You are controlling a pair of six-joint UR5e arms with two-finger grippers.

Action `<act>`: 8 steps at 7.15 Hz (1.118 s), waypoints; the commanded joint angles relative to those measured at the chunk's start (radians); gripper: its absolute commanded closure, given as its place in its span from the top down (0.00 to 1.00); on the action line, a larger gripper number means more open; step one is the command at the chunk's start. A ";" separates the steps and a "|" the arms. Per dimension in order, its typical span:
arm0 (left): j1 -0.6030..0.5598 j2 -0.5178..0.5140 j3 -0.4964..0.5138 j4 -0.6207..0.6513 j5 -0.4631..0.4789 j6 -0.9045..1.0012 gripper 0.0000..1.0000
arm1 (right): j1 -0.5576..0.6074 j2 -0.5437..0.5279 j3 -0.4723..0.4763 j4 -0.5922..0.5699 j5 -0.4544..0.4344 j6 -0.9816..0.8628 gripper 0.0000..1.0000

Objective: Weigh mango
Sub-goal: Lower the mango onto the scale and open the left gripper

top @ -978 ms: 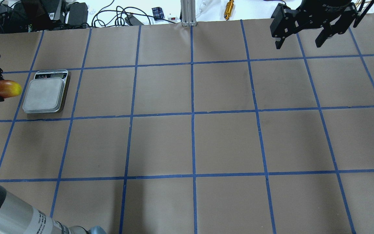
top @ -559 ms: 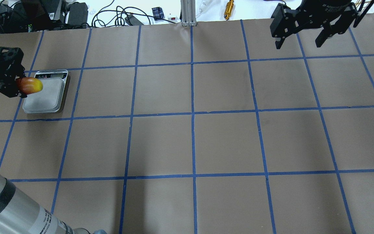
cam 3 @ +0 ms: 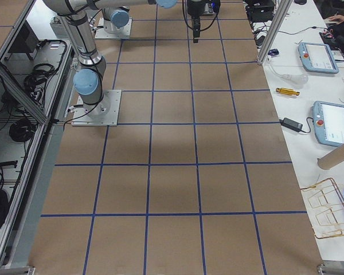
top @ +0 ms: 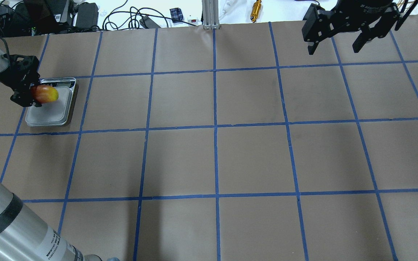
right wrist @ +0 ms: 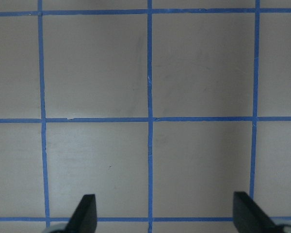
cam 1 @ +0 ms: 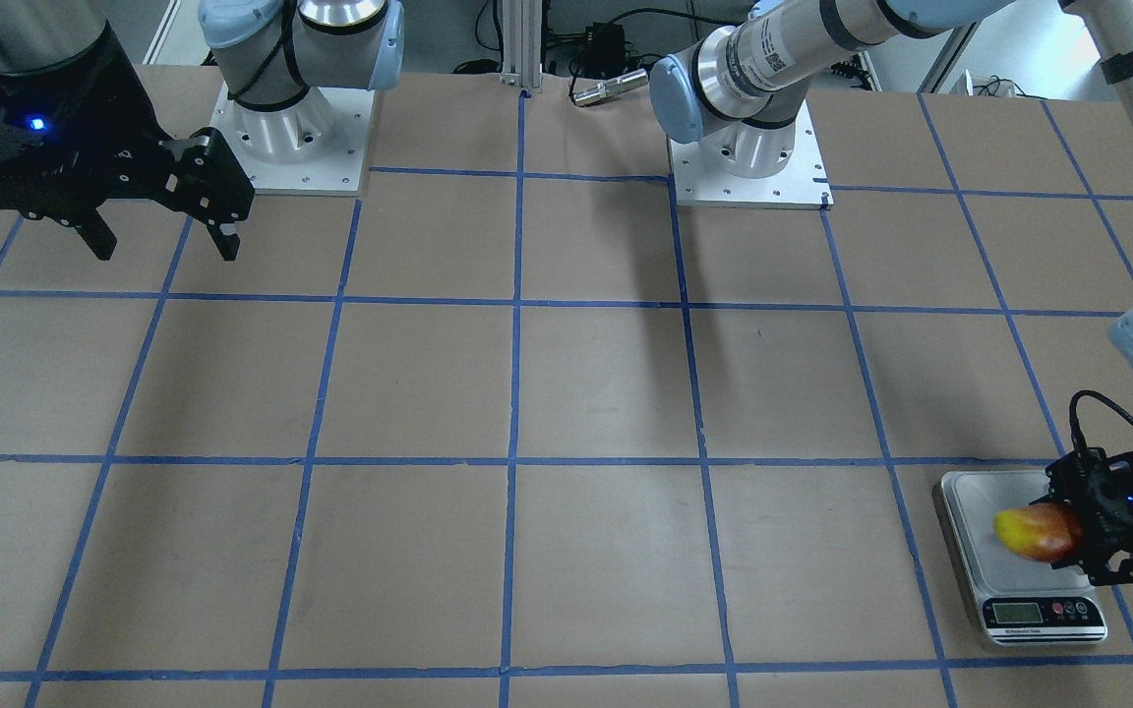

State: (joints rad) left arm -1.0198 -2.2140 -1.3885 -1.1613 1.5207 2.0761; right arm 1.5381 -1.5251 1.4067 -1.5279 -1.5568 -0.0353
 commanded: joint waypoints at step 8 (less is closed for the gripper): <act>-0.005 0.049 -0.006 -0.030 -0.007 -0.013 1.00 | 0.000 0.000 0.000 0.000 0.001 0.000 1.00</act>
State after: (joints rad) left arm -1.0222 -2.1901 -1.3939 -1.1730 1.5100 2.0657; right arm 1.5386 -1.5253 1.4067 -1.5279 -1.5566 -0.0353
